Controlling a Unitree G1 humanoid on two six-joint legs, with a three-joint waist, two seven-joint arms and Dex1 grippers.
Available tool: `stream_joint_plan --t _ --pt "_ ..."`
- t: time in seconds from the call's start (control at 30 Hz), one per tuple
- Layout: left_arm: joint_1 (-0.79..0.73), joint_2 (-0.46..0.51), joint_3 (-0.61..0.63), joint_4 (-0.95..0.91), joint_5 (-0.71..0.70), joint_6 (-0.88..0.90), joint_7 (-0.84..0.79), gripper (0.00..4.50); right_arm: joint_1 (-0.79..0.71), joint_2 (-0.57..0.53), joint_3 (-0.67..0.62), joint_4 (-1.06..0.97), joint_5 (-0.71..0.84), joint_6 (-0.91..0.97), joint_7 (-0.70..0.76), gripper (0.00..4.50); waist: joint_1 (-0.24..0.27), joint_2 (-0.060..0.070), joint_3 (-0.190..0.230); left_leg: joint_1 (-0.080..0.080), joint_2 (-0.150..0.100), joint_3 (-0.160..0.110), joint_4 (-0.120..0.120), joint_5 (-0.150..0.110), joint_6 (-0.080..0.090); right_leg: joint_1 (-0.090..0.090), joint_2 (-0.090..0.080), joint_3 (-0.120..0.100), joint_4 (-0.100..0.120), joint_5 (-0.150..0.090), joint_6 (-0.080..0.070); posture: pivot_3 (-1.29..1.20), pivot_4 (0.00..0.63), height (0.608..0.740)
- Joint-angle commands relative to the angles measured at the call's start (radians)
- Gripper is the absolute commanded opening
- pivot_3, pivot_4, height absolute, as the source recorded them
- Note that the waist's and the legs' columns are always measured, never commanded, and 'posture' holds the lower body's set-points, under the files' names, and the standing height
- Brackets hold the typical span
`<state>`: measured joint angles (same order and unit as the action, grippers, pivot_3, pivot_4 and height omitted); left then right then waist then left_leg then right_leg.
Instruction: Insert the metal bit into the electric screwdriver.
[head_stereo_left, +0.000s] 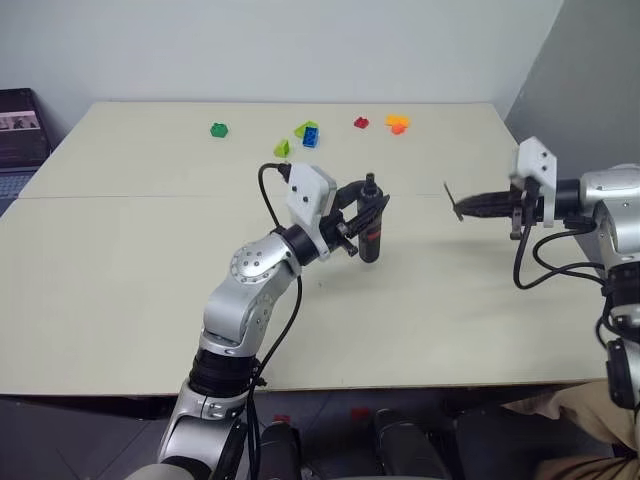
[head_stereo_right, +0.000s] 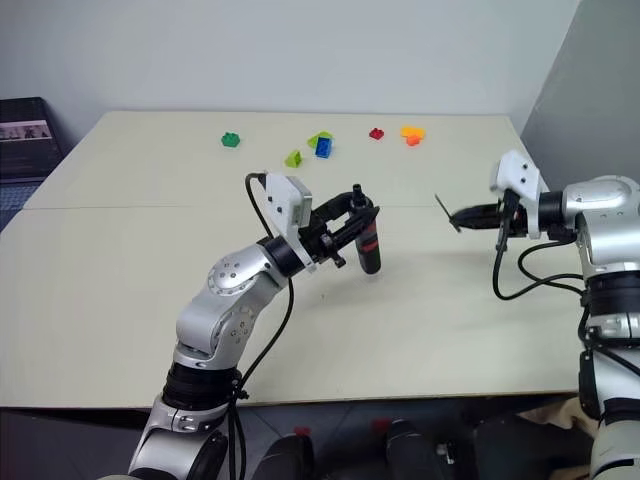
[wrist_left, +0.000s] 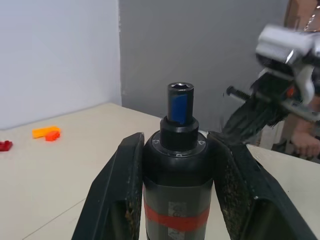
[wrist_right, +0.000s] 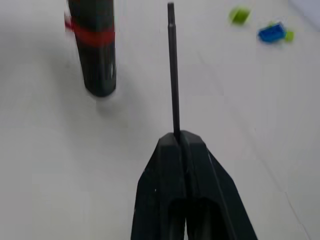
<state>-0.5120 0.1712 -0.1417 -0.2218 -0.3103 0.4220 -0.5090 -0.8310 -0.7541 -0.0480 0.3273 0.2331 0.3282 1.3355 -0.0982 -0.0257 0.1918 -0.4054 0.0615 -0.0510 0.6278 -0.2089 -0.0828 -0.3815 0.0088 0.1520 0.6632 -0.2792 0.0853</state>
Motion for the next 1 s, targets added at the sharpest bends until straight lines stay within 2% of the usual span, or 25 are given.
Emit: stream_joint_plan --t 0.03,0.27,0.53,1.0 --pt "-0.015 -0.029 -0.014 -0.022 0.039 -0.039 0.049 1.62 0.028 0.059 -0.109 -0.248 0.165 0.215 -0.158 0.00 0.005 0.000 0.000 -0.001 0.000 0.000 0.000 0.000 0.000 -0.001 0.000 0.000 0.000 0.000 0.001 0.00 0.150 0.740" --pt "0.003 -0.074 -0.029 0.037 0.095 -0.092 0.099 1.62 0.040 0.191 -0.153 -0.410 0.286 0.342 -0.372 0.00 0.015 0.000 0.000 -0.006 0.000 0.000 0.001 0.000 0.000 -0.006 0.000 0.000 0.000 0.000 0.004 0.00 0.150 0.740" --pt "0.034 -0.084 -0.033 0.097 0.148 -0.141 0.132 1.62 0.038 0.260 -0.113 -0.459 0.271 0.308 -0.500 0.00 0.017 0.000 0.000 -0.011 0.000 0.000 0.001 0.000 0.000 -0.009 0.000 -0.001 -0.001 0.001 0.001 0.00 0.150 0.740" --pt "0.046 -0.130 -0.031 0.087 0.220 -0.170 0.250 1.62 0.040 0.387 -0.027 -0.645 0.269 0.418 -0.763 0.00 0.014 0.001 0.000 -0.010 0.000 -0.001 0.001 0.000 0.000 -0.009 0.000 -0.001 0.000 0.000 0.003 0.00 0.150 0.740"
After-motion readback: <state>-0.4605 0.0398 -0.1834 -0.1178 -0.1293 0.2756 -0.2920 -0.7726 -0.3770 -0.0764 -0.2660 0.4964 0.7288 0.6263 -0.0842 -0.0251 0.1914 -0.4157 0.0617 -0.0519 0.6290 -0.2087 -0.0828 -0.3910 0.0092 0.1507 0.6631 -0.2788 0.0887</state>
